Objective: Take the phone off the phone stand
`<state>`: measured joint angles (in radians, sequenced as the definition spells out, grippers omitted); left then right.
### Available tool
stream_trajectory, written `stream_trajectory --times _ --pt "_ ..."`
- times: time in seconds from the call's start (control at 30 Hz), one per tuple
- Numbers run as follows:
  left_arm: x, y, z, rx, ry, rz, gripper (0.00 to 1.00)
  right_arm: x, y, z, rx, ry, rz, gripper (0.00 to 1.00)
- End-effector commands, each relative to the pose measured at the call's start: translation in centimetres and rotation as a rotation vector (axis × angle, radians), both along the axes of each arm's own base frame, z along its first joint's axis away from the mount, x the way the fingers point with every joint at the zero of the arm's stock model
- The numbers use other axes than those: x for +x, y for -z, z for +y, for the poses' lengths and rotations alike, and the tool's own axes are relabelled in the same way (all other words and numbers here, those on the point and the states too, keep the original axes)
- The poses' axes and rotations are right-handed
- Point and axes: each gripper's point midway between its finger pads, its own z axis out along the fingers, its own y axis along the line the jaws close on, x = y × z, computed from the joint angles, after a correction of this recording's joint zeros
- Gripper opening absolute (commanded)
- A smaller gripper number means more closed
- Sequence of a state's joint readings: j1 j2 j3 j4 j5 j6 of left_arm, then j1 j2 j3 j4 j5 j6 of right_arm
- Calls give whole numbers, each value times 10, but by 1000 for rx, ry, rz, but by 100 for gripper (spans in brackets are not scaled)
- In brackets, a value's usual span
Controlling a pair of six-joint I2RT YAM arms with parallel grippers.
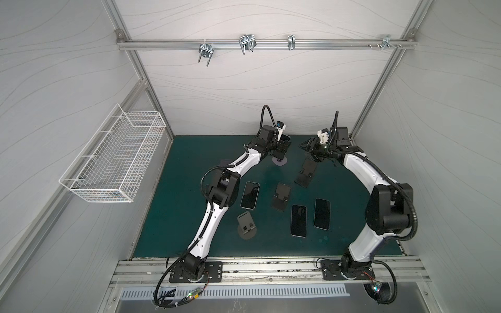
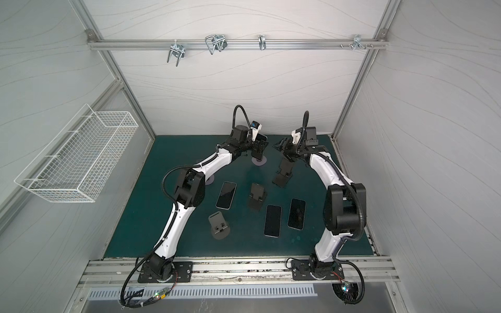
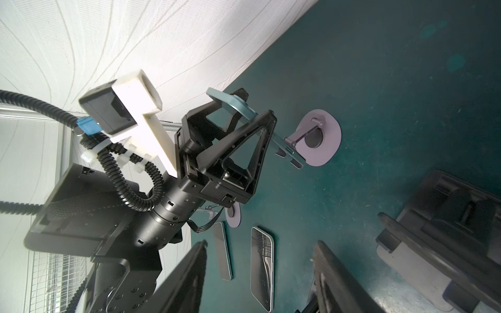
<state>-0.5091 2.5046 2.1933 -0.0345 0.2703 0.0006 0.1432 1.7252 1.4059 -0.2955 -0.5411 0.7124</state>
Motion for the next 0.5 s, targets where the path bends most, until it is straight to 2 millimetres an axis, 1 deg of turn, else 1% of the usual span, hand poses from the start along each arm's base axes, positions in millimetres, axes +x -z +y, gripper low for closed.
stream_trajectory --times 0.0,0.2,0.47 --pt "8 -26 -5 -39 9 -74 81 2 2 -2 22 4 10 64" --pt "7 -31 -3 -33 7 -98 78 1 2 -4 24 8 15 64" --pt "5 -39 -2 -27 21 -124 75 3 -4 -2 30 4 8 64"
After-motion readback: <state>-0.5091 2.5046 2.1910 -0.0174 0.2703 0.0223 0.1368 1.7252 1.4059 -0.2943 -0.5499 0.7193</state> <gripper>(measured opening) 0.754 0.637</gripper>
